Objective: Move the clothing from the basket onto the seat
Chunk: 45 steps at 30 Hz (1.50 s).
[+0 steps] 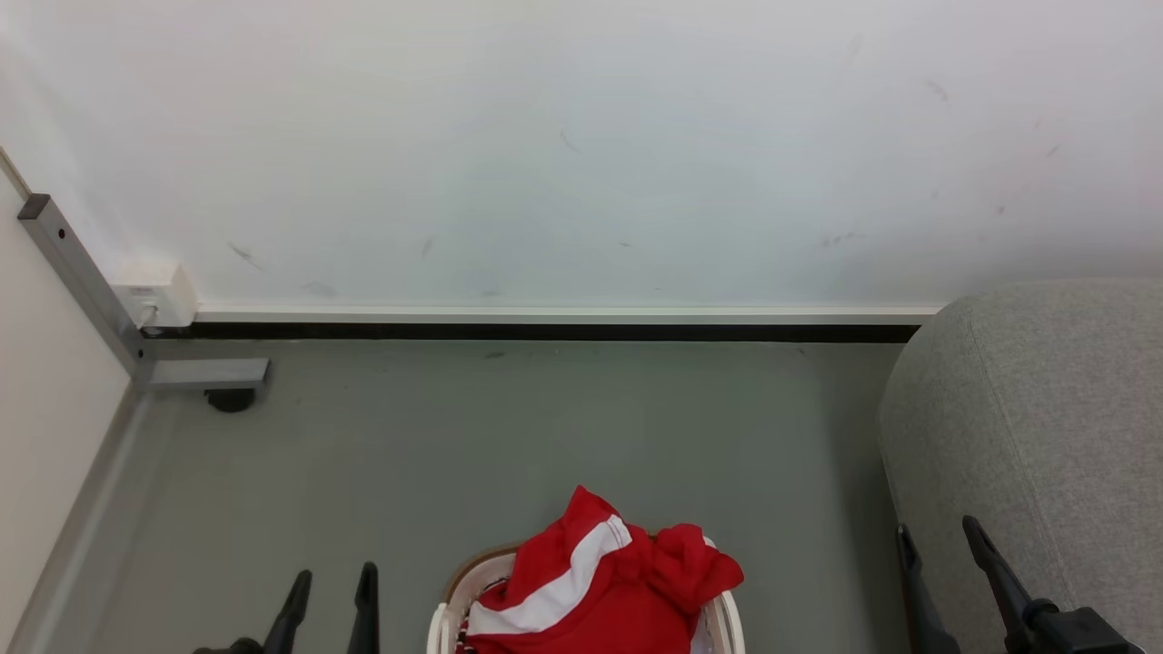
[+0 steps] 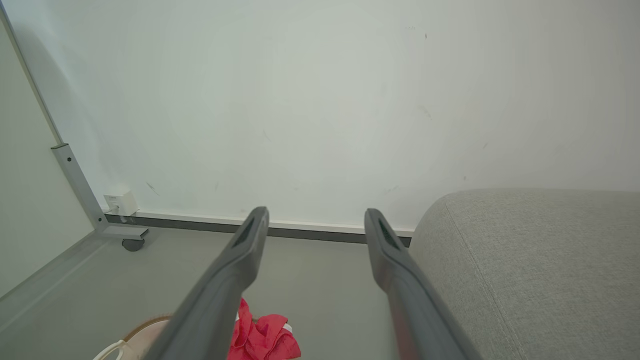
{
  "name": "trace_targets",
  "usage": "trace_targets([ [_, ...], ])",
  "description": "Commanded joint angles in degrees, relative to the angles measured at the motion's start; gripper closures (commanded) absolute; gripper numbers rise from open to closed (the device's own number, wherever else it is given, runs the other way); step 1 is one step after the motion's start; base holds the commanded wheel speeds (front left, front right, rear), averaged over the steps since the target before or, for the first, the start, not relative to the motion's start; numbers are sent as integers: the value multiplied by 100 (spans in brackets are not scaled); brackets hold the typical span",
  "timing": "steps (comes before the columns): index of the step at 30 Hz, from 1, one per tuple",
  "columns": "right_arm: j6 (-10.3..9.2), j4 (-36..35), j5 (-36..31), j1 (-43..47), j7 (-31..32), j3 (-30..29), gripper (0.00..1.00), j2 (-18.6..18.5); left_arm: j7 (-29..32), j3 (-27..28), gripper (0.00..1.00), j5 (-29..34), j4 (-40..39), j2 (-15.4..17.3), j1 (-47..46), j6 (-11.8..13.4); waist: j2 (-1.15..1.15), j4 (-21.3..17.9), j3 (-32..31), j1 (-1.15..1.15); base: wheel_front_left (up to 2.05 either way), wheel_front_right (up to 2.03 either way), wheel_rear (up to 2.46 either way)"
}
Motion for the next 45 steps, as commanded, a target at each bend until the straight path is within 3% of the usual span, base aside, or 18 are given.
trace_targets([
  [1, -12, 16, 29, 78, -22, -1, 0, -40, -7, 12, 0, 51, 3, 44, 71, -2, 0, -1, -1, 0, 0, 0, 0],
  [19, -12, 105, 150, 6, -22, -25, 0, -38, -7, 49, 0, 93, 0, 43, 92, 4, 0, -48, 41, 0, 0, 0, 0],
  [31, -12, -50, 261, -307, -20, 270, 0, -36, -7, -5, 0, 359, 134, 40, -221, -36, 0, -646, 594, 0, 0, 0, 0],
  [36, -12, -183, 391, -532, -13, 482, 0, -33, -6, -369, 0, 563, 631, 214, -663, -39, 0, -957, 1161, 0, 0, 0, 0],
  [45, -12, -473, 639, -1171, -12, 833, 0, -29, 83, -1706, 0, 558, 1980, 764, -1973, -33, 0, -1479, 2381, 0, 0, 0, 0],
])
